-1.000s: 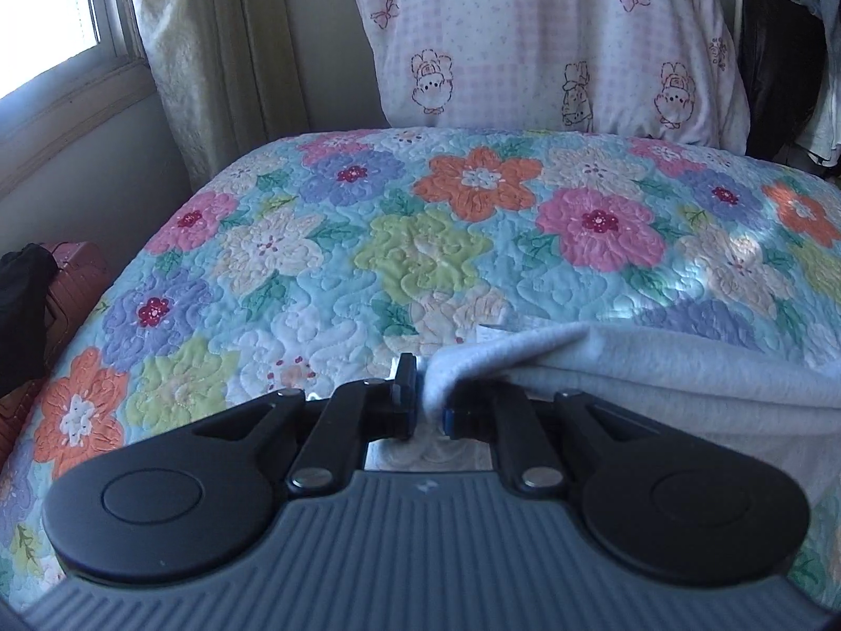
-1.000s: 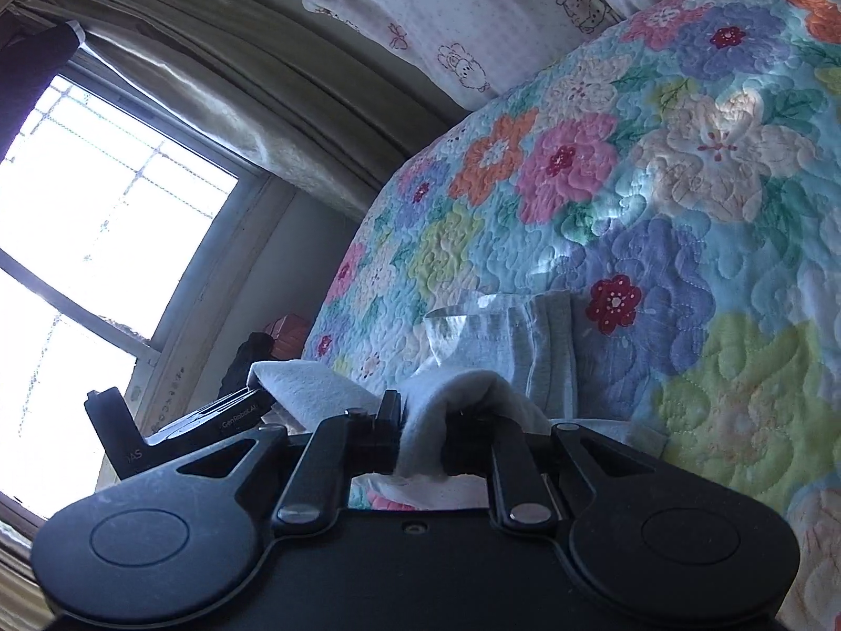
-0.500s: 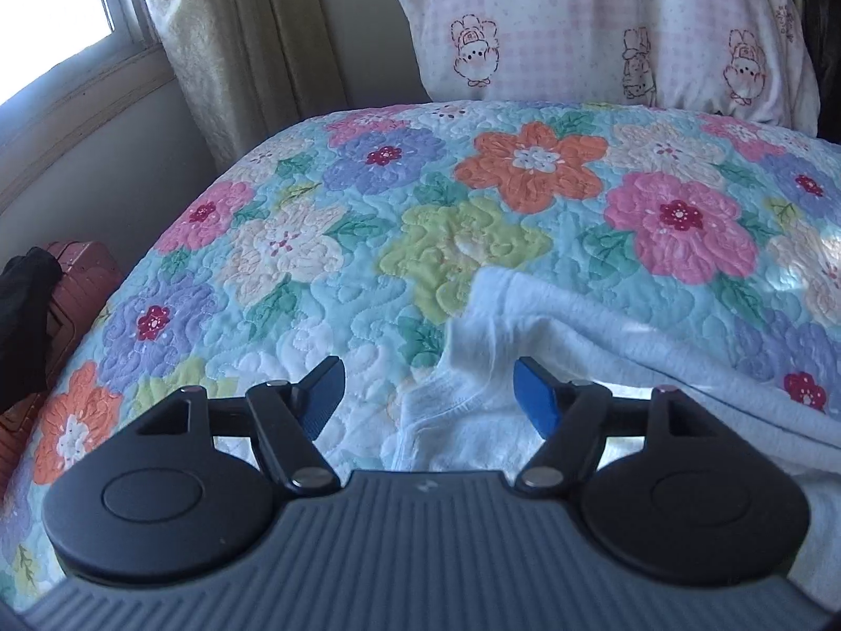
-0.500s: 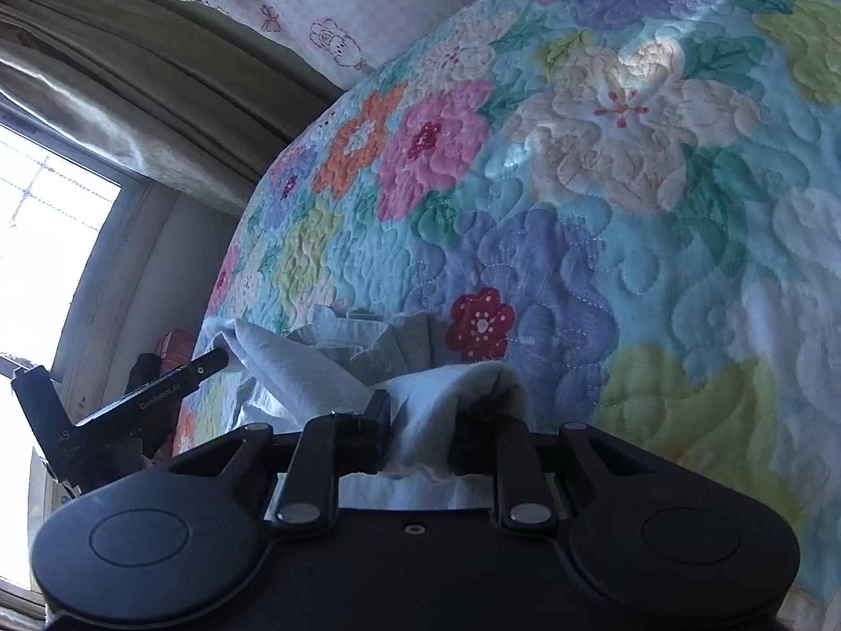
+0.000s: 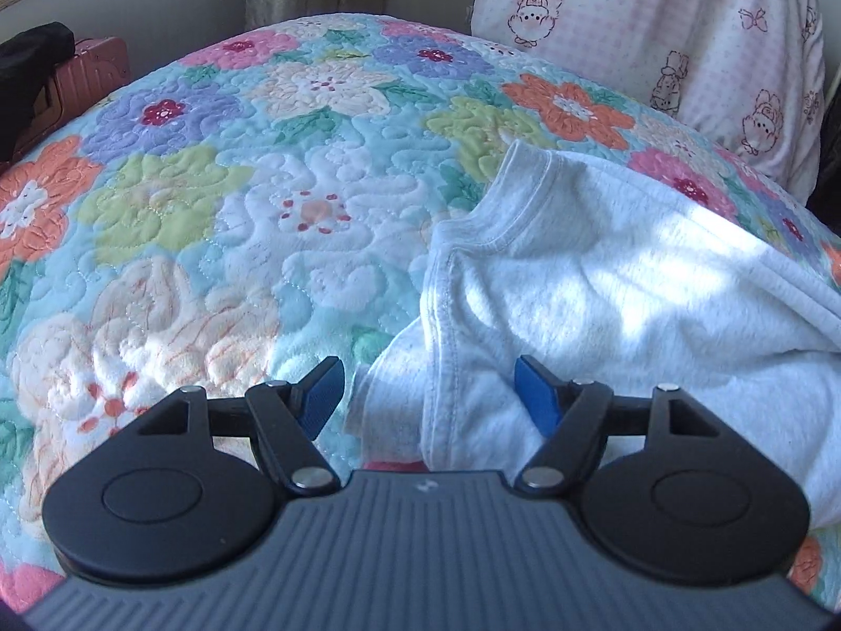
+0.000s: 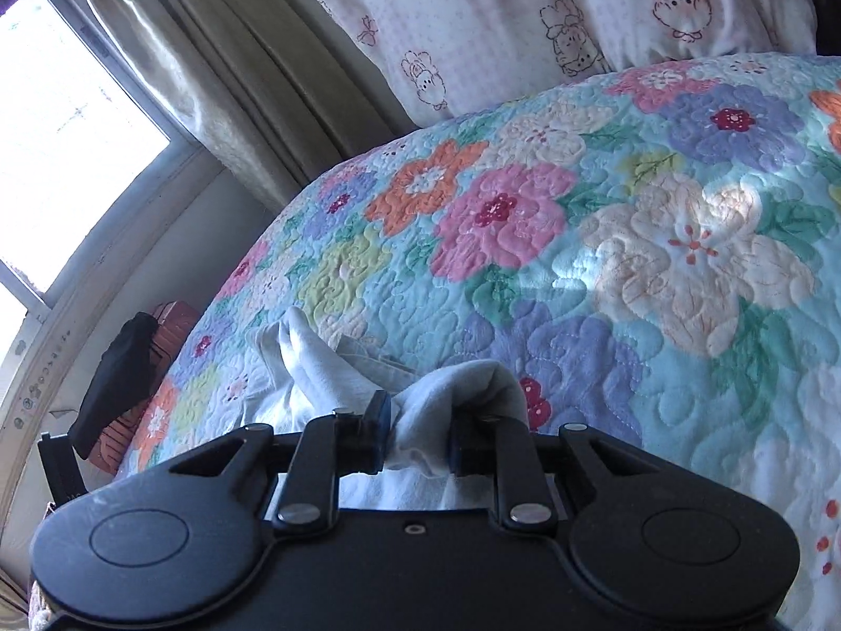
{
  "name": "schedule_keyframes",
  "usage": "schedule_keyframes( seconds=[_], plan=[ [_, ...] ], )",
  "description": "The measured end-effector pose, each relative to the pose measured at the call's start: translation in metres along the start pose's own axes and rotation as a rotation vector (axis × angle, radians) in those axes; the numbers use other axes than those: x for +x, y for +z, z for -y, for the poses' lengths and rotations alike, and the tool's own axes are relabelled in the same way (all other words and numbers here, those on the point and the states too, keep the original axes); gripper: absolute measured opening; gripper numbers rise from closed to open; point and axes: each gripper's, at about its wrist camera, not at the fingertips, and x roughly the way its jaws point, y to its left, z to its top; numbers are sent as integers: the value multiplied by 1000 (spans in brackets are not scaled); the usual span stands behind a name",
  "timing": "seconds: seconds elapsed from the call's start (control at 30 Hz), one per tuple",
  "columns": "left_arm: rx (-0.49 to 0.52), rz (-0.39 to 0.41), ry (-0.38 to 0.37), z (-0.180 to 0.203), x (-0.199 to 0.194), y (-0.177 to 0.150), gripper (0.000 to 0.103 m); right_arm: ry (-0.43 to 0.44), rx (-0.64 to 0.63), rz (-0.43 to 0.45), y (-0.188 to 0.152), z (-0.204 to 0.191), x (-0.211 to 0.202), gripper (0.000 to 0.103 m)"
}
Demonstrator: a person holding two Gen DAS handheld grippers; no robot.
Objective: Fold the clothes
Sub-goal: 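Open both grippers and release the folded shirt onto the quilt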
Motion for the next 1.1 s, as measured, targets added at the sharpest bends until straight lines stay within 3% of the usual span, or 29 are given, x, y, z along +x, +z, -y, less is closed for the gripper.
schedule_keyframes(
  seconds=[0.23,0.43,0.5,0.67,0.77,0.8,0.83,0.93,1.03,1.1],
  plan=[
    [-46,16,15,-1,3,-1,75,-13,-82,26,13,-11,7,21],
    [-46,53,50,1,5,-2,78,-17,-71,11,27,-2,22,20],
    [-47,48,60,1,7,-2,79,-29,-25,-19,30,9,29,20],
    [-47,59,116,1,7,1,81,56,187,-39,29,39,32,22],
    [-51,62,138,-2,8,1,84,92,270,11,29,47,24,25],
    [-63,52,136,-4,10,0,85,100,282,53,29,47,18,32],
    [-76,43,134,-6,11,0,85,105,291,93,28,47,11,46],
    [-72,11,107,-9,3,0,81,83,227,155,35,40,-7,55],
    [-89,-8,29,-13,-20,3,79,-53,-42,197,24,11,-29,55],
    [-138,-2,-45,-20,-38,1,80,-89,-168,213,2,-3,-42,56]
  ],
)
